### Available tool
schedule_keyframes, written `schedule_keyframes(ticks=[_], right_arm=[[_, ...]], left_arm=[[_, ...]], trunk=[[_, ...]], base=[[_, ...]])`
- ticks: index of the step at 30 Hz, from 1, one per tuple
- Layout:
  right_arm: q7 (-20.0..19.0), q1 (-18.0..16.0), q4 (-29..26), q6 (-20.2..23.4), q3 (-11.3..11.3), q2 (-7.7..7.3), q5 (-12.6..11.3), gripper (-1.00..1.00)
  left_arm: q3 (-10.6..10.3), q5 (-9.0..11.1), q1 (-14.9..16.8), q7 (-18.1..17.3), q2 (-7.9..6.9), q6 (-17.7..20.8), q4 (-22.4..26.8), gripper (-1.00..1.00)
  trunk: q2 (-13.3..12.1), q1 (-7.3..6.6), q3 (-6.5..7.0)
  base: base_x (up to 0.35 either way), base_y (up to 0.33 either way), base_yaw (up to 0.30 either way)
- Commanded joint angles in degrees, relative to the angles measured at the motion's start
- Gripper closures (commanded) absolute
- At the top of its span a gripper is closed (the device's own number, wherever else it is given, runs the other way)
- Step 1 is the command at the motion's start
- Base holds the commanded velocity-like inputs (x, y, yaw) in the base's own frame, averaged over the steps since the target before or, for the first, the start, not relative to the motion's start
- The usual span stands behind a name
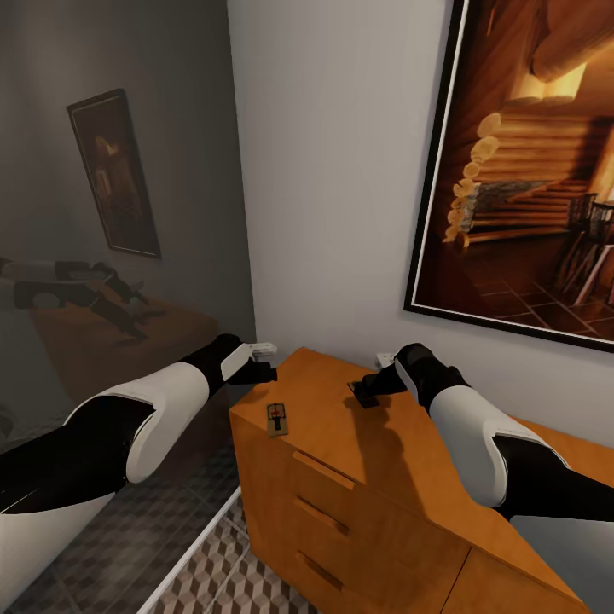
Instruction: Take the four mousetraps from the cabinet in the bathroom and place them on the bathroom floor. Make sure all four end up on the same floor surface, and ensure that at least two of them are either under or directly next to the same bathroom sink.
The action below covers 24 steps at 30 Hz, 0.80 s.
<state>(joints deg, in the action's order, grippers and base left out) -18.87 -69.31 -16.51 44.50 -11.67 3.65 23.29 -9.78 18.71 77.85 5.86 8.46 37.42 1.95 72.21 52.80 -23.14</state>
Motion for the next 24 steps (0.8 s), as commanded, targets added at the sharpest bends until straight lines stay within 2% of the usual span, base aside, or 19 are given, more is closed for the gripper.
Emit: schedule_keyframes(ticks=[1, 24], right_arm=[[-0.38, -0.03, -0.1, 0.21, -0.37, 0.04, 0.61, -1.0], [-0.38, -0.03, -0.15, 0.24, -0.37, 0.02, 0.68, -1.0]], left_arm=[[-0.37, 0.6, 0.02, 0.38, 0.0, 0.28, 0.12, -1.0], [-0.41, 0.62, 0.01, 0.38, 0.02, 0.28, 0.27, -1.0]], trunk=[[0.04, 0.0, -0.07], [0.04, 0.0, -0.07]], base=[[0.0, 0.0, 0.0], [0.0, 0.0, 0.0]])
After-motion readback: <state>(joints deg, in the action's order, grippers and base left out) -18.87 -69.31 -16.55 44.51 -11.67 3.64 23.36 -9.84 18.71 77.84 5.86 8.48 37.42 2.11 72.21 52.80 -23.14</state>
